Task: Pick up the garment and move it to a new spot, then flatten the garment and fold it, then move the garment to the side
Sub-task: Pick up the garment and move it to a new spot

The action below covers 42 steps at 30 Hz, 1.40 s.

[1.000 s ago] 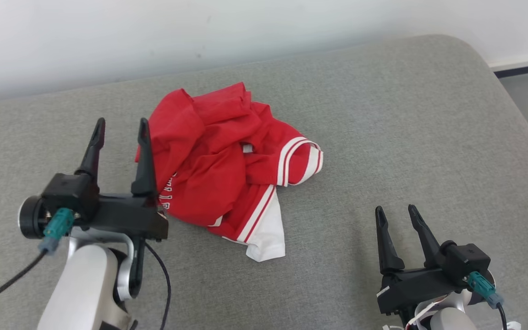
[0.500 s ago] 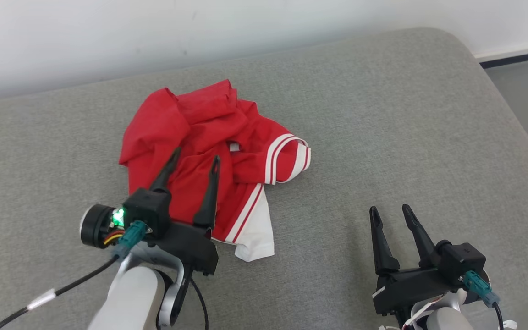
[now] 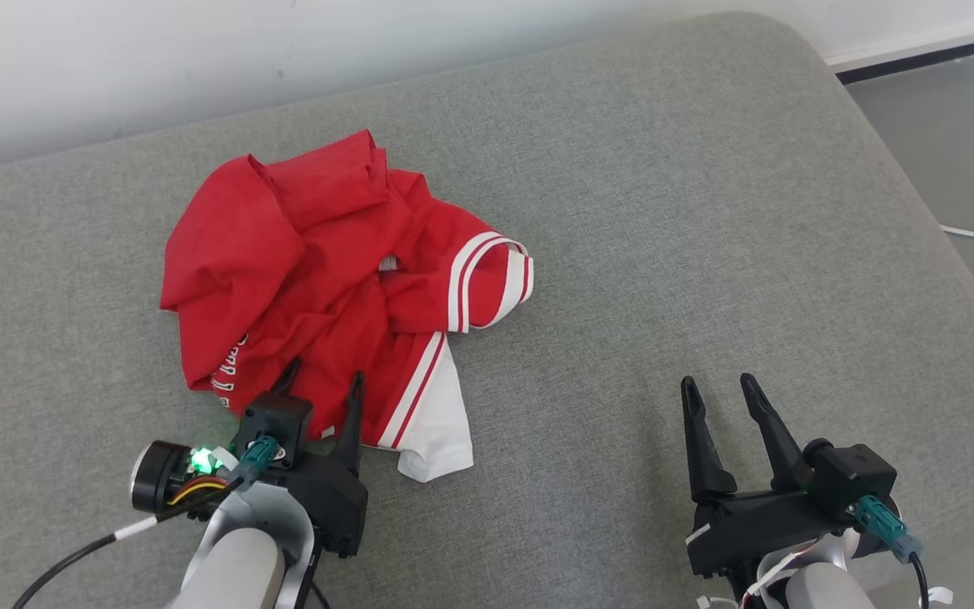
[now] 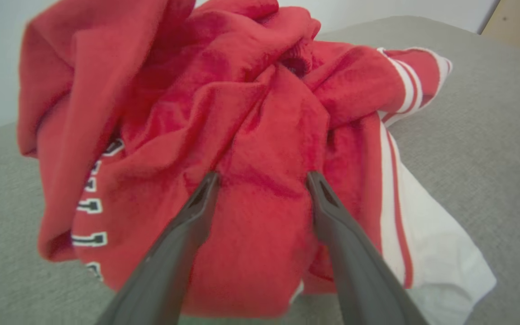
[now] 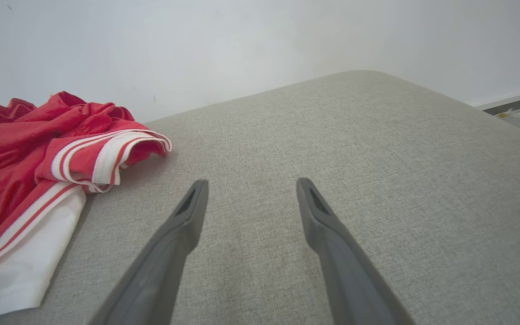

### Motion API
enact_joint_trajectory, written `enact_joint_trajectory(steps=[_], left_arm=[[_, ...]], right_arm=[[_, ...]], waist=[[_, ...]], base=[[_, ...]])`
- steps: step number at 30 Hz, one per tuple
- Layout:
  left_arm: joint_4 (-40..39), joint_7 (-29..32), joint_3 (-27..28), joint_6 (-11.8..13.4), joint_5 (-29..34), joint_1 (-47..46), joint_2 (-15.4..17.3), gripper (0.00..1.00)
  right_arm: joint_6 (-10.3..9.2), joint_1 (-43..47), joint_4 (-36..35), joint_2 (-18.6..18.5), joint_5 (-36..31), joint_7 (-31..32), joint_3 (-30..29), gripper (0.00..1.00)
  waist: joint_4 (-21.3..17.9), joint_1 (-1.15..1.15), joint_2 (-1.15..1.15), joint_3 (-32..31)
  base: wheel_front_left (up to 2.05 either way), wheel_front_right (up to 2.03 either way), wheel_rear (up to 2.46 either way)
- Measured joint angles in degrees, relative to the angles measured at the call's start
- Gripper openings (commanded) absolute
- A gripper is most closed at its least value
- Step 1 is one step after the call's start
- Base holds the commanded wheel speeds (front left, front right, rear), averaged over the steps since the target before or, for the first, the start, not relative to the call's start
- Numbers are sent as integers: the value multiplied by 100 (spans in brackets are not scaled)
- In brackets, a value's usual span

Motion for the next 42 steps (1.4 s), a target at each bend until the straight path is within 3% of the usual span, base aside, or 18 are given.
enact_joint_trajectory(steps=[3,4,5,11,18,29,42], left_arm=[[276,19,-25,43,38,-80,18,98],[369,45,-41,59,41,-108,19,27],[455,56,-42,58,38,-121,15,0],[742,-164,-55,-35,-11,-339,-52,0],[203,-389,-78,-346,-124,-970,-130,0],[-649,245,31,-703,-236,-2716,24,0],[-542,471,485,-848,-691,-4328,64,0]], right_arm=[[0,-10,23,0,0,-5,-2,100],[0,-14,24,0,0,-5,-2,100],[0,-18,25,0,0,-5,-2,100],[0,-20,27,0,-4,-8,-30,100],[0,42,46,0,-26,-20,-82,100],[0,163,123,1,126,-21,85,100],[0,376,231,1,160,-21,91,100]], waist=[[-15,0,0,4],[-14,0,0,0],[-13,0,0,-6],[17,0,0,-72],[111,0,0,-276],[184,0,0,-692],[3,-1,0,-1026]], base=[[0,0,0],[0,0,0],[0,0,0],[0,0,0],[0,0,0],[0,0,0],[0,0,0]])
